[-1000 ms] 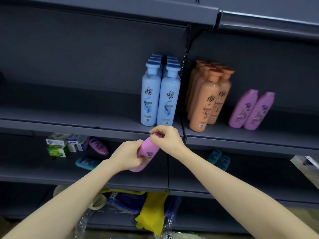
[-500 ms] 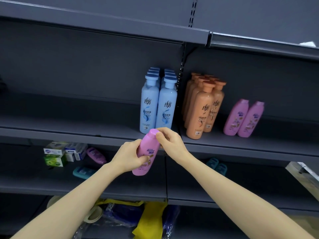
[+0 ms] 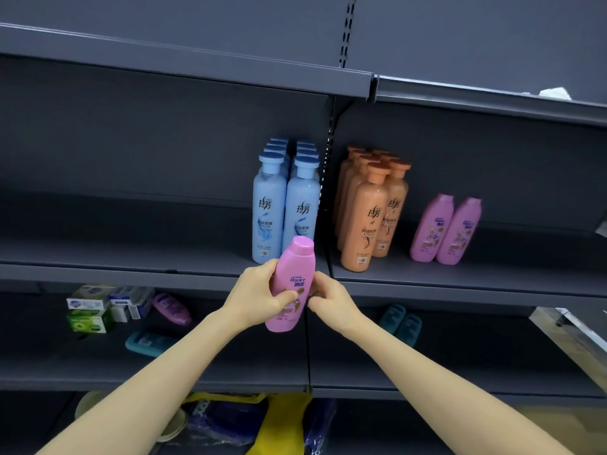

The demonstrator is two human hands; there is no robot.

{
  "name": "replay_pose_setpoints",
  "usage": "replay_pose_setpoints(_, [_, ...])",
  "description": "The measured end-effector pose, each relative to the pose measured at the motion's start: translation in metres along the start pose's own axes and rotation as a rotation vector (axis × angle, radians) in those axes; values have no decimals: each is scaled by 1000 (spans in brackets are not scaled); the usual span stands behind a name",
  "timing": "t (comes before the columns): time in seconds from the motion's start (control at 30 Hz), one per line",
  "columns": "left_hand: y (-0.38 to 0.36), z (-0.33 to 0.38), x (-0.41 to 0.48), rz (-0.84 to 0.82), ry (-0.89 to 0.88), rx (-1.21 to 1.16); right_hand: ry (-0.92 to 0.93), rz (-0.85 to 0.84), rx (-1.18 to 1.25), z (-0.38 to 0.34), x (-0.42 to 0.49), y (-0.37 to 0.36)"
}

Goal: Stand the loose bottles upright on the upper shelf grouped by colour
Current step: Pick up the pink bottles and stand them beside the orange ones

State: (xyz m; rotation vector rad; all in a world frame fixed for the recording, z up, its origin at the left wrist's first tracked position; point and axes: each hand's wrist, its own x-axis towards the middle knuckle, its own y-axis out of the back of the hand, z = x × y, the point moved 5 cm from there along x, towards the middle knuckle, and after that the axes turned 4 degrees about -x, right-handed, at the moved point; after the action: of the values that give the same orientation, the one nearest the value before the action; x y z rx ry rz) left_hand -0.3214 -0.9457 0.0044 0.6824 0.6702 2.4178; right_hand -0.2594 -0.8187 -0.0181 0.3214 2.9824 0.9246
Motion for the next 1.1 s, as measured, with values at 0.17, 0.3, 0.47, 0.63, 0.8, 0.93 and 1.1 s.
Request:
replay_pose_setpoints(0.17, [-20, 16, 13, -21, -51, -8, -30, -27, -53, 18, -9, 16])
replay_pose_setpoints(0.3, [-40, 32, 26, -18, -70, -29, -41, -17, -53, 33, -14, 38])
replay_pose_setpoints(0.47, [-66, 53, 43, -52, -98, -57, -36, 25, -94, 48, -20, 72])
replay_pose_setpoints(0.63, [-90, 77, 59, -66, -115, -95, -56, 73, -30, 63, -23, 102])
replay_pose_setpoints(0.8, [-113, 98, 75, -78, -133, -133, -61, 125, 22, 74, -28, 132])
replay_pose_setpoints(0.93, [-131, 113, 87, -81, -147, -160, -59, 185, 54, 83, -30, 153])
replay_pose_setpoints(1.1, [-150, 130, 97, -97, -168, -193, -58, 222, 108, 95, -33, 176])
